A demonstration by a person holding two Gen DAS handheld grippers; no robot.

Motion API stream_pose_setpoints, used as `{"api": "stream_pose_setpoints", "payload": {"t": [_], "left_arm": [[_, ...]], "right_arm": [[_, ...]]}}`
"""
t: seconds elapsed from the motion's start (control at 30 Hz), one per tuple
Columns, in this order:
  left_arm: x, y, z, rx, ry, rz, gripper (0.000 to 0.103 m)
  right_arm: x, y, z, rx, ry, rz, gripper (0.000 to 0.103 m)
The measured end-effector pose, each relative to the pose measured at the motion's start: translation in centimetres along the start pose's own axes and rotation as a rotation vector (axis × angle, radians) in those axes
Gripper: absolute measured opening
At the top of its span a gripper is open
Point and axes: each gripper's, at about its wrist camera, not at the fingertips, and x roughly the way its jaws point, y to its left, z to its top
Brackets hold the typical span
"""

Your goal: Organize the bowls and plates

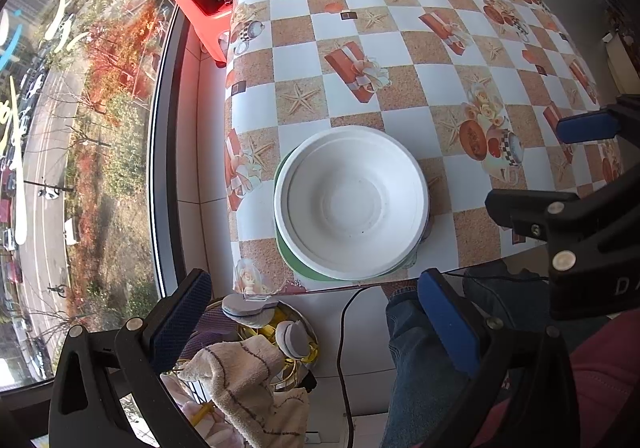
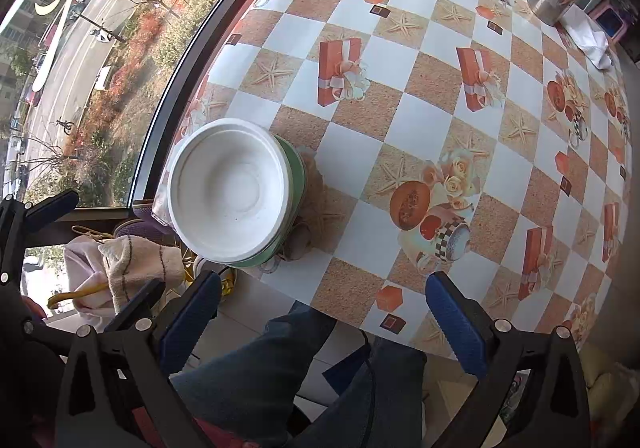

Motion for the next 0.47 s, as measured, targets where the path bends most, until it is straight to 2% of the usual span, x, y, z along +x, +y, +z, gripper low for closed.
{"api": "stream_pose_setpoints", "payload": {"t": [0.3, 0.47], "left_arm": [[0.23, -0.01, 0.13, 0.007, 0.003, -0.009, 0.103], [-0.34, 0.25, 0.11, 0.003, -0.027, -0.042, 0.103]], "right_arm": [[0.01, -0.06, 0.16, 0.002, 0.000, -0.002, 0.103], [0.04, 0.00, 0.16, 0.003, 0.000, -0.001, 0.103]]}}
